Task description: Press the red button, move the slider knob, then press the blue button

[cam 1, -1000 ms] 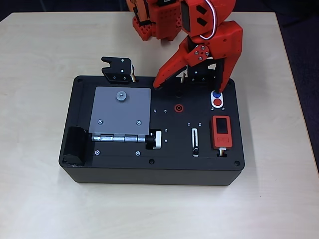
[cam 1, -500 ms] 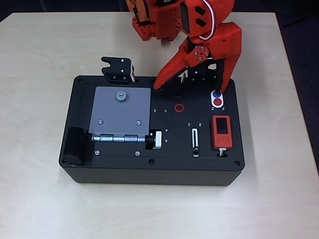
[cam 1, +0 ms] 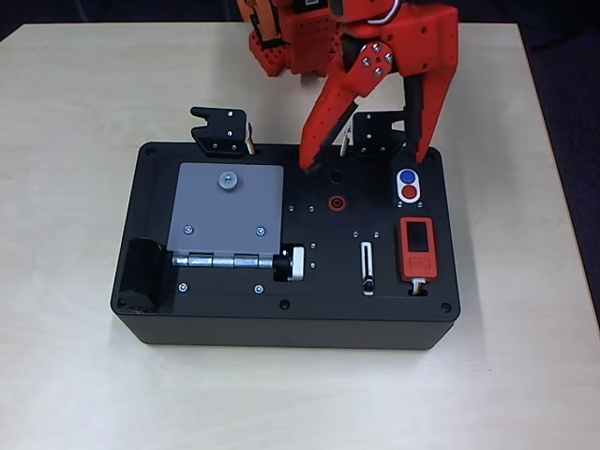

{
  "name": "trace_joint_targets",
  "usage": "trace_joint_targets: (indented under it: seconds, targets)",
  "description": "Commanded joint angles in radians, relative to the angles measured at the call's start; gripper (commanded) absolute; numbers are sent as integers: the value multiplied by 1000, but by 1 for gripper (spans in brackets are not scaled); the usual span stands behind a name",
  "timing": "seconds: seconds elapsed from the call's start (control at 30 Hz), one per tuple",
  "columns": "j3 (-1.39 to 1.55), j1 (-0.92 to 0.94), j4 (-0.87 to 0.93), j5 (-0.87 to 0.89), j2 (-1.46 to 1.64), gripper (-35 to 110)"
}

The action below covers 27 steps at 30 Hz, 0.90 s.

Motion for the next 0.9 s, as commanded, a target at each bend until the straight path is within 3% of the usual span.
trace_joint_targets:
  seconds: [0.0,0.33,0.6,0.87]
  targets:
    - [21,11,-32,-8,120,27]
    - [420,-26,-307,144,557,1]
    - [758,-48,-436,310,919,0]
    - [989,44,-500,446,1143,0]
